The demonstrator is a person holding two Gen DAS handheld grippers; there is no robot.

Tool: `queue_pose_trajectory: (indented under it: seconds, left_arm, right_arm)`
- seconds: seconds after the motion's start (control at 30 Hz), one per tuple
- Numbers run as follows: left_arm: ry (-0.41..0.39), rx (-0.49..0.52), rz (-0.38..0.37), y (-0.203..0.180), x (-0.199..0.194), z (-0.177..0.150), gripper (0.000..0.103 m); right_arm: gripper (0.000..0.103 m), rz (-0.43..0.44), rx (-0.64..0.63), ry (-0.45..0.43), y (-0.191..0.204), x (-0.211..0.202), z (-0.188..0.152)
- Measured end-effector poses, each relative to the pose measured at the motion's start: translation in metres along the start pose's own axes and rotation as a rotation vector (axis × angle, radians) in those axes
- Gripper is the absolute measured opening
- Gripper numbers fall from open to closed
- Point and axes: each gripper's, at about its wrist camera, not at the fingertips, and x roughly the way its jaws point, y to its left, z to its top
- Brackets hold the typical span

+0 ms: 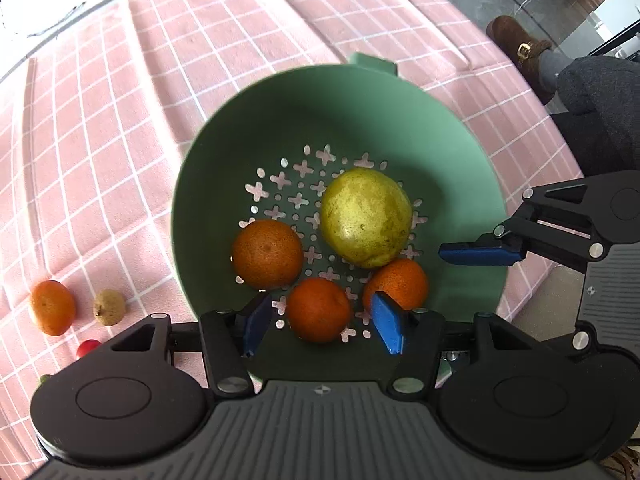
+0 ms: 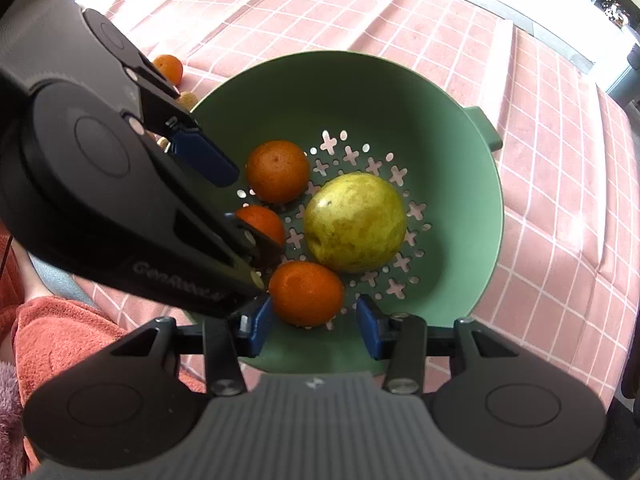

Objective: Organize fruits
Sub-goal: 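Move both open tools back toward the cucumber and remaining orange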

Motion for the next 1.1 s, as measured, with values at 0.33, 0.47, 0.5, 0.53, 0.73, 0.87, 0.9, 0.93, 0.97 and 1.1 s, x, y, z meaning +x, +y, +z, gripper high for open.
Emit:
queue_pose_trajectory:
  seconds: [0.33, 0.47, 0.5, 0.53, 0.73, 0.87, 0.9, 0.93, 0.97, 1.1]
  left_arm:
    - [-0.207, 0.042, 0.023, 0.01, -0.084, -0.044, 0.067]
    - [-0.296, -0.001, 0.034, 0.03, -0.115, -0.07, 0.067]
    - [-0.313, -0.017, 0.035, 0.035, -0.12, -0.076, 0.067]
    - [-0.335, -0.041, 0.038, 0.043, -0.127, -0.084, 0.067]
    - [-0.395, -0.173, 0.092, 0.084, -0.14, -0.124, 0.067]
    - [-0.42, -0.296, 0.115, 0.114, -0.131, -0.151, 0.065]
    - [-0.421, -0.321, 0.114, 0.119, -0.128, -0.156, 0.064]
    - [-0.419, -0.346, 0.11, 0.126, -0.124, -0.163, 0.063]
    - [-0.419, -0.367, 0.106, 0.13, -0.12, -0.167, 0.062]
    - [-0.424, -0.483, 0.048, 0.145, -0.097, -0.185, 0.06]
  right_arm:
    - [0.044, -0.02, 0.137, -0.194, 0.023, -0.05, -0.011]
    - [0.044, -0.032, 0.212, -0.325, 0.044, -0.067, -0.017]
    - [0.044, -0.029, 0.227, -0.353, 0.05, -0.069, -0.018]
    - [0.044, -0.025, 0.246, -0.385, 0.056, -0.071, -0.018]
    - [0.044, 0.041, 0.332, -0.539, 0.096, -0.069, -0.024]
    - [0.042, 0.072, 0.342, -0.594, 0.126, -0.054, -0.021]
    - [0.042, 0.074, 0.341, -0.603, 0.135, -0.05, -0.02]
    - [0.041, 0.073, 0.331, -0.607, 0.142, -0.047, -0.018]
    - [0.039, 0.071, 0.32, -0.608, 0.148, -0.043, -0.017]
    - [0.025, 0.04, 0.27, -0.57, 0.169, -0.02, -0.008]
